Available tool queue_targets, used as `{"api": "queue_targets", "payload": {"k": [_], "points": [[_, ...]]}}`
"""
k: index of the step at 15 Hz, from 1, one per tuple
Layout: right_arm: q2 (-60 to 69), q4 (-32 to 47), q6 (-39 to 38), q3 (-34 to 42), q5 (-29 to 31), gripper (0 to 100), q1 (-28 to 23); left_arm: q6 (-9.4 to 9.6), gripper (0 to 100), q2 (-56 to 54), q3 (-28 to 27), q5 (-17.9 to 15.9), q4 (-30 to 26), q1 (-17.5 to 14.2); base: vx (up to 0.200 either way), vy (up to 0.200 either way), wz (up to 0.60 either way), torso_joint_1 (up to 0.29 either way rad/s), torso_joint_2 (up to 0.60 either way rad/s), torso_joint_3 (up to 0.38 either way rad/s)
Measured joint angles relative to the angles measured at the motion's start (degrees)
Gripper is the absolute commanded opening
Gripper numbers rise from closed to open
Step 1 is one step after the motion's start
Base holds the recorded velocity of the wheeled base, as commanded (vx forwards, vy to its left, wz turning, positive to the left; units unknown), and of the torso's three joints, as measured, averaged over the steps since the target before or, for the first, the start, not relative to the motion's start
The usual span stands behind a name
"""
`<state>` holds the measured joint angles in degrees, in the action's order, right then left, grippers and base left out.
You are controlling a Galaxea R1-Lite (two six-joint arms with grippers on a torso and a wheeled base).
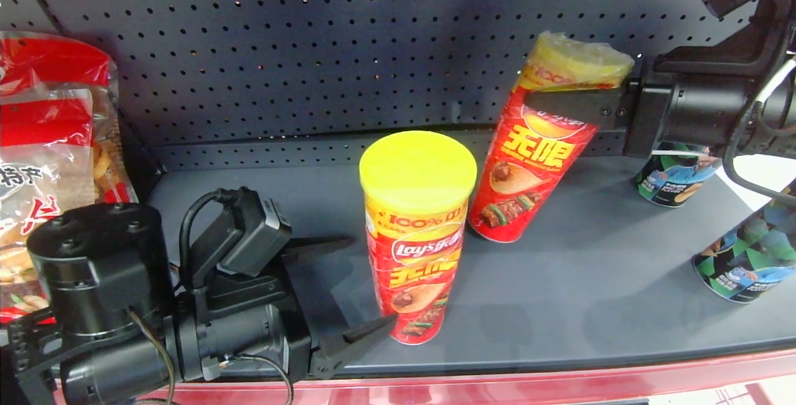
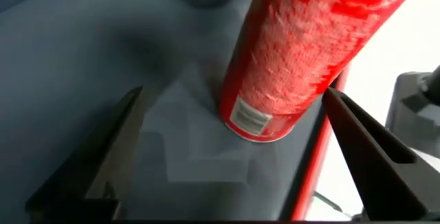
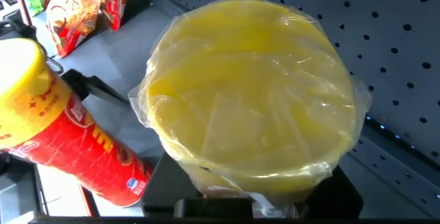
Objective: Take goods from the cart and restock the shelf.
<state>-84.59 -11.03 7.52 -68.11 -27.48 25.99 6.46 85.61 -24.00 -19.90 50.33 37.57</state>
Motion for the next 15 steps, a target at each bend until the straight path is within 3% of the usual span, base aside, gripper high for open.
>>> {"api": "queue_targets", "payload": {"k": [5,8,13,15], "points": [[0.0,0.0,0.0,0.0,-0.1,0,0.1,0.18,100,-0.1,0.2,0.0,0.0,-1.0,0.0,0.0,0.0,0.0,0.0,0.0],[-0.1,0.0,0.0,0.0,-0.1,0,0.1,0.23,100,-1.9,0.3,0.1,0.1,0.7,0.0,0.0,0.0,0.0,0.0,0.0],[-1.2,-0.1,0.0,-0.1,-0.1,0,0.1,0.18,100,-11.6,2.6,3.1,-2.4,1.8,0.0,0.0,0.0,0.0,0.0,0.0],[-1.7,-0.1,0.0,-0.2,0.0,0,0.0,0.05,100,-16.9,3.3,7.1,-4.2,1.8,0.0,0.0,0.0,0.0,0.0,0.0]]}}
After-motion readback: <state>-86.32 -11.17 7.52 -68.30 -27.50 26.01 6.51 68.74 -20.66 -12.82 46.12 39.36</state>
